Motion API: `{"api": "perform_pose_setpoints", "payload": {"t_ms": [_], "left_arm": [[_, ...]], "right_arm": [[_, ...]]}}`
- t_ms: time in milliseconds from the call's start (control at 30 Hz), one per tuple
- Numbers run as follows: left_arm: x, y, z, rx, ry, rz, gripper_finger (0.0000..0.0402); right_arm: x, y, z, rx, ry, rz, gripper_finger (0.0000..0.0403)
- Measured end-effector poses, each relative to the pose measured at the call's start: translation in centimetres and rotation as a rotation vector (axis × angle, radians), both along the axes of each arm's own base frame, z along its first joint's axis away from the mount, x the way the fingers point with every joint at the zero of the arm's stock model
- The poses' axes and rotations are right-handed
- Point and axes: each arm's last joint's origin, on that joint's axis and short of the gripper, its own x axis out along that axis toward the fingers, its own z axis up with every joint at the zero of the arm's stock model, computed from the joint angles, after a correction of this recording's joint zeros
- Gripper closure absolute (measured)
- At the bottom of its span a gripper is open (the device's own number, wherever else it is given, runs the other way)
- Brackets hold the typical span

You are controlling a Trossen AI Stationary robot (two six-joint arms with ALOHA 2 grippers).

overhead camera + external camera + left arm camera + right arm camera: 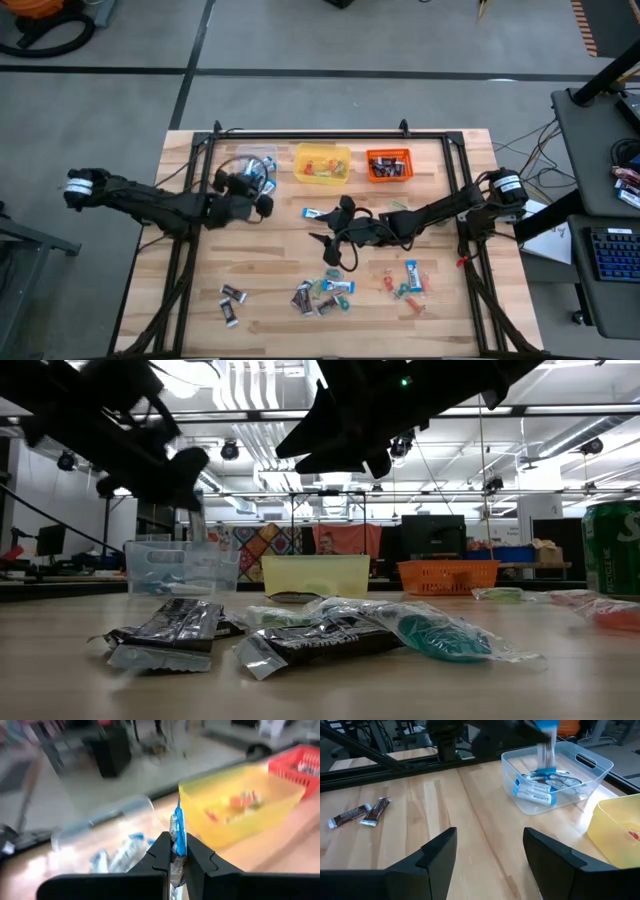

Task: Sort candy
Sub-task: Put the white chocolate into the transparent bin, then put the green gummy into the yellow bin

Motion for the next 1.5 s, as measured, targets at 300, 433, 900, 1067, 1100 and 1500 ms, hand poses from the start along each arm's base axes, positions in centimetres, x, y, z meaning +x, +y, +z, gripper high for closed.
{"api": "perform_pose_setpoints", "payload": {"t_ms": [300, 433, 900, 1067, 1100, 1500], "left_arm": [[-0.1, 3.2, -0.8, -0.117, 0.037, 0.042, 0.0331], [-0.1, 3.3, -0.8, -0.11, 0.053, 0.037, 0.0293], [0.7, 1.2, -0.8, -0.231, 0.039, -0.229, 0.0242], [1.2, -0.7, -0.4, -0.206, 0.015, -0.345, 0.0242], [1.3, -1.1, -0.3, -0.199, 0.01, -0.371, 0.0242], [1.6, -3.7, 0.4, -0.132, -0.008, -0.536, 0.0242]], "right_arm": [[0.0, 0.0, -0.1, 0.018, 0.004, -0.007, 0.0181], [-0.1, 0.0, -0.2, 0.05, 0.007, -0.022, 0.0181], [-0.8, -1.7, -1.9, 0.102, 0.178, -0.114, 0.0181], [-1.3, -2.6, -2.6, 0.097, 0.273, -0.152, 0.0181], [-1.5, -2.8, -2.9, 0.109, 0.297, -0.17, 0.0181], [-7.3, -6.5, -4.5, 0.269, 0.902, -0.662, 0.0181]]}}
